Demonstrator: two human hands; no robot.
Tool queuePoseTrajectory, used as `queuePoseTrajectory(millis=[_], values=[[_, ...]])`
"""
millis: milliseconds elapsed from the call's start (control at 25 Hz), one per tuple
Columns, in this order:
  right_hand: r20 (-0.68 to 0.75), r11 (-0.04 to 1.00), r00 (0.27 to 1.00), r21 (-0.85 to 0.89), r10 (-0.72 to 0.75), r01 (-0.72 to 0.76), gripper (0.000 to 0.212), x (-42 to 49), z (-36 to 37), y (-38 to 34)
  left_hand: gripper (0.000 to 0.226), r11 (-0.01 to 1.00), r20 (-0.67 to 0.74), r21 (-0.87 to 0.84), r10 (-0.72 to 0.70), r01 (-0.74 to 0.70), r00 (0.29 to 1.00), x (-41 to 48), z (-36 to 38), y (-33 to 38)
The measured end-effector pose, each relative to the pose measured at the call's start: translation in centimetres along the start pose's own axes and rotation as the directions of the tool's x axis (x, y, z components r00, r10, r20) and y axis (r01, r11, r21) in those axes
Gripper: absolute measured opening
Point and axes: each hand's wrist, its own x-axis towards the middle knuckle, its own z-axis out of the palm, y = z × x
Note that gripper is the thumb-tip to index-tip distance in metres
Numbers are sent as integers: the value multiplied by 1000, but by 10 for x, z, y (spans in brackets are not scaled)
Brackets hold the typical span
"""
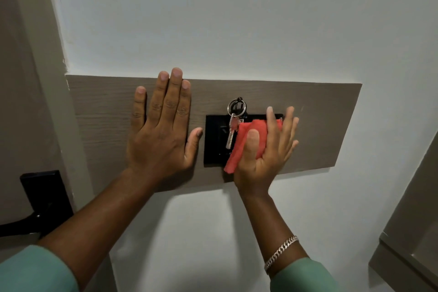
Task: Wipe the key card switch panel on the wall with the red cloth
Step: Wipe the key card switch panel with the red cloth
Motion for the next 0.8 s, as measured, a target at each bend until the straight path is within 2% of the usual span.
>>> queuePoseTrajectory(millis=[40,120,240,320,400,520,600,640,680,760,800], values=[[-9,999,999,1,32,-32,56,6,2,-4,80,1000,-5,-4,0,0,1000,0,1,0],[47,992,993,-71,-104,107,60,14,0,-4,79,1000,-5,-18,-6,6,1000,0,1,-1],[202,882,886,-143,-417,448,68,21,-13,19,78,999,0,-43,-14,14,1000,-1,0,0],[263,819,824,-164,-502,550,72,27,-21,34,75,996,-16,-92,-16,15,1000,0,-4,-1],[315,772,779,-181,-542,609,73,31,-28,41,71,960,-32,-260,-113,101,993,-3,-14,7],[395,721,716,-167,-576,672,74,36,-33,47,48,741,-53,-591,-429,318,902,-38,-36,45],[427,709,686,-134,-589,692,75,39,-35,51,26,619,31,-691,-490,372,871,-65,-52,85],[438,706,674,-116,-595,699,76,40,-37,54,22,548,150,-712,-493,439,857,-71,-58,104],[450,699,658,-98,-603,708,78,40,-39,56,22,435,304,-719,-505,542,808,-69,-62,121],[481,683,625,-70,-615,727,80,42,-43,59,23,135,575,-683,-506,718,643,-53,-62,144],[503,675,605,-58,-617,736,82,44,-45,61,22,17,659,-651,-484,759,576,-43,-61,151]])
